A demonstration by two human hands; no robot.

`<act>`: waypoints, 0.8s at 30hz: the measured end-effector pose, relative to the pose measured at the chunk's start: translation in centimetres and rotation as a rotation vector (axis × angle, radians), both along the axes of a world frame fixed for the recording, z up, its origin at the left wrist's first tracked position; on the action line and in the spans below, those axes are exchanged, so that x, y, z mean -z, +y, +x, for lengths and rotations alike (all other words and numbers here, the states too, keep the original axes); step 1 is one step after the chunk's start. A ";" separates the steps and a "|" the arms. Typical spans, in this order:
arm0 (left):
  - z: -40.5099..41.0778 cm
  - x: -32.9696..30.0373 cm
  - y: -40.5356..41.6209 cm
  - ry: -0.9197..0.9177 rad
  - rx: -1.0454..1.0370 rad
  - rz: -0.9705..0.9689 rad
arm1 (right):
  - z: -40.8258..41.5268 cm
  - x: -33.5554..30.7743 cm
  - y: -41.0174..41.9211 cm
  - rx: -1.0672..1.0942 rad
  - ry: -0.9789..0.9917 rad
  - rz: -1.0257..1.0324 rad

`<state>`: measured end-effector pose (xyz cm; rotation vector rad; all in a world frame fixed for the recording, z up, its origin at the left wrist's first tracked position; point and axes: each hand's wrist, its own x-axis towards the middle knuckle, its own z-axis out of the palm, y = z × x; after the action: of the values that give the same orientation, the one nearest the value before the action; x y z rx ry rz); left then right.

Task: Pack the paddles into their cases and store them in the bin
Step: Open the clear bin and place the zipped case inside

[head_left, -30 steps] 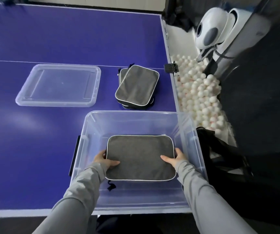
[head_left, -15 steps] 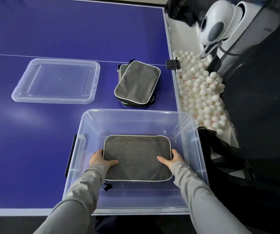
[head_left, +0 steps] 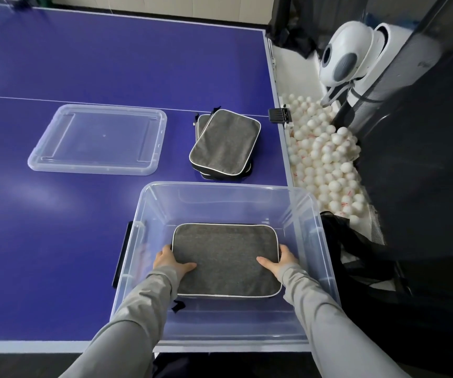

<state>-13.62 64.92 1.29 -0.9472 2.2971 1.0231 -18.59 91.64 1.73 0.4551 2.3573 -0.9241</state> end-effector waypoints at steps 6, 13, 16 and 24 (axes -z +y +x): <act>0.1 -2.1 0.9 0.132 0.246 -0.219 | 0.9 -1.6 -1.0 -0.106 0.160 0.100; -0.7 -6.7 1.3 0.263 0.611 -0.499 | 0.3 -5.1 -3.2 -0.370 0.497 0.237; -0.7 -9.0 0.8 0.352 0.658 -0.612 | -0.7 -6.9 -5.2 -0.433 0.620 0.254; 2.1 -13.7 -8.1 0.483 0.311 -0.597 | -1.4 -9.8 -15.0 -0.712 0.785 0.205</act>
<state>-11.51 56.79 15.00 -0.5357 3.1282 0.4646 -20.02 76.61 11.51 -0.7917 2.9629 -0.5555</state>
